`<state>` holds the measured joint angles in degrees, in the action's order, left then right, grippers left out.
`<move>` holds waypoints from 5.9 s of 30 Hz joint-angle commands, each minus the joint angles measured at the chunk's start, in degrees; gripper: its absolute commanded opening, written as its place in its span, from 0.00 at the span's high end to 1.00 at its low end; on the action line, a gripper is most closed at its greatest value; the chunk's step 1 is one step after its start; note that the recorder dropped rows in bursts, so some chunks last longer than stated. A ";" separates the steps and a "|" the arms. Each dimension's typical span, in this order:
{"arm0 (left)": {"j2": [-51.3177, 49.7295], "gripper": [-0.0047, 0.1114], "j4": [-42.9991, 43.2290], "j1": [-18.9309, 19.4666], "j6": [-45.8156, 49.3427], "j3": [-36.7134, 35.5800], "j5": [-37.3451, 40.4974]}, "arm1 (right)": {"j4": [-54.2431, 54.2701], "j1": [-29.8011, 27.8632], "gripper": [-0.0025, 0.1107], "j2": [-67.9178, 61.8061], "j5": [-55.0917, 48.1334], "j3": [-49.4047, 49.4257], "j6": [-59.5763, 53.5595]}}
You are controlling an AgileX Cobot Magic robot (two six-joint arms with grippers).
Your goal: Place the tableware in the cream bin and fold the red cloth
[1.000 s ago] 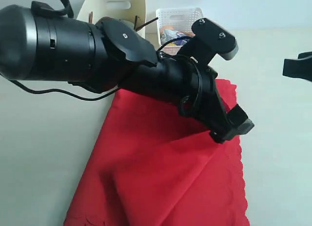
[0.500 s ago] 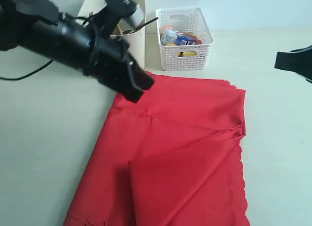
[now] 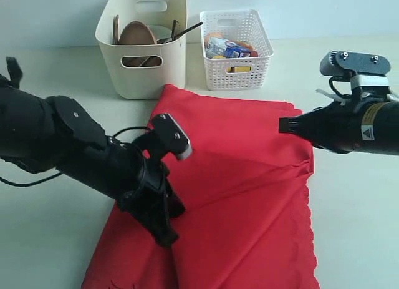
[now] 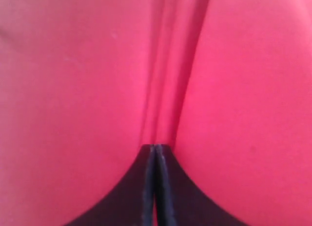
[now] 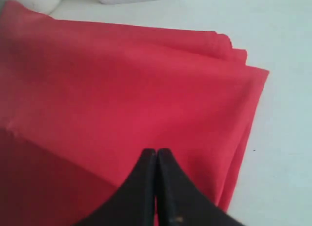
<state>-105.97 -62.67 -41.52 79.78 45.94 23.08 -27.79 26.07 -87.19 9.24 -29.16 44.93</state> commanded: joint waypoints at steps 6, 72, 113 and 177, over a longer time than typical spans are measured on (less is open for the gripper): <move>2.92 0.95 -9.92 -13.35 10.22 2.86 11.34 | -0.04 -0.11 0.98 5.32 -7.50 -3.62 -4.36; -1.08 0.95 10.04 -32.42 -9.81 10.05 -15.41 | -5.79 -0.11 0.98 12.07 -23.09 -7.81 -2.94; 50.27 0.95 -6.94 -16.14 -17.31 -30.35 -53.45 | 38.95 16.27 0.98 -12.46 -18.62 -15.70 -44.93; 54.72 0.95 -6.69 -16.14 -17.31 -32.60 -51.46 | -10.46 -10.13 0.98 -25.80 -25.13 -21.35 1.46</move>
<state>-51.43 -69.40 -57.73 62.91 13.68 -28.56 -35.90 18.56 -110.26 -13.21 -50.16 46.47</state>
